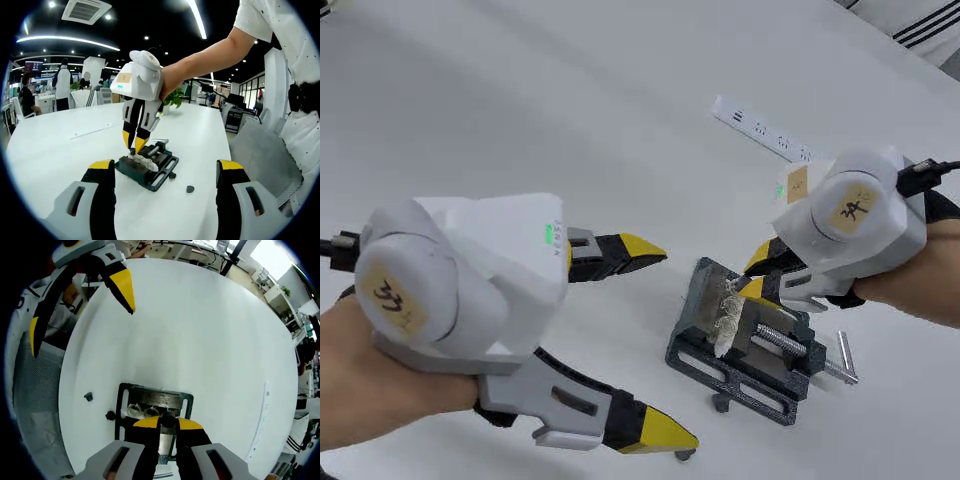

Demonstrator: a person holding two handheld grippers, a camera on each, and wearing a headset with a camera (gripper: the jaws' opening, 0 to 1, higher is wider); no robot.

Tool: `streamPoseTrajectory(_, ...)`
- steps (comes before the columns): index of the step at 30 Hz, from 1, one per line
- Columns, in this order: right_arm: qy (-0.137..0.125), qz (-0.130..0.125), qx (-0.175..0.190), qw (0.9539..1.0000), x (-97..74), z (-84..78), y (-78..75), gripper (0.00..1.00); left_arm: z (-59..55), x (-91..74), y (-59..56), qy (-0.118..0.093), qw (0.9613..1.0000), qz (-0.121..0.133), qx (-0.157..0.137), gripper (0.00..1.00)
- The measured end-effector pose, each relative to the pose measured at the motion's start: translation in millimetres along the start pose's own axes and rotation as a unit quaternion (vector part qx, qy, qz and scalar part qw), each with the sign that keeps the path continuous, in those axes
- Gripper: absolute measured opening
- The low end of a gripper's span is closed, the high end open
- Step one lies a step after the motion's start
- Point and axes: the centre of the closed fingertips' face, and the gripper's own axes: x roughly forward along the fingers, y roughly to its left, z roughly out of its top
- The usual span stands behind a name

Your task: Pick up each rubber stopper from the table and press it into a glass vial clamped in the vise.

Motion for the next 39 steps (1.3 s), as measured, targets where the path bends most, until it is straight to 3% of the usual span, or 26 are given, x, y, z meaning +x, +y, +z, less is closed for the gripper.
streamPoseTrajectory(7, -0.013, 0.002, 0.006, 0.9999, -0.3, 2.9, 0.7, 0.1, 0.7, -0.8, 0.8, 0.0, 1.0, 0.002, 0.0, 0.82)
streamPoseTrajectory(12, -0.034, -0.003, 0.02, 0.9992, -10.7, 7.2, -1.1, 0.11, -0.5, -1.3, -0.1, 0.002, 1.0, 0.002, -0.001, 0.82)
streamPoseTrajectory(18, -0.059, 0.001, 0.041, 0.9974, -24.6, 6.5, -6.7, 0.04, -0.1, -0.3, -1.4, 0.004, 1.0, -0.001, 0.001, 0.82)
streamPoseTrajectory(26, -0.067, 0.011, 0.058, 0.996, -18.8, -2.0, -4.5, 0.0, 0.6, 1.4, -2.0, 0.006, 1.0, -0.006, 0.001, 0.82)
streamPoseTrajectory(39, -0.068, 0.018, 0.062, 0.9956, -11.1, -1.7, -1.0, 0.0, -0.6, 2.6, -2.5, 0.009, 0.9999, -0.01, 0.0, 0.81)
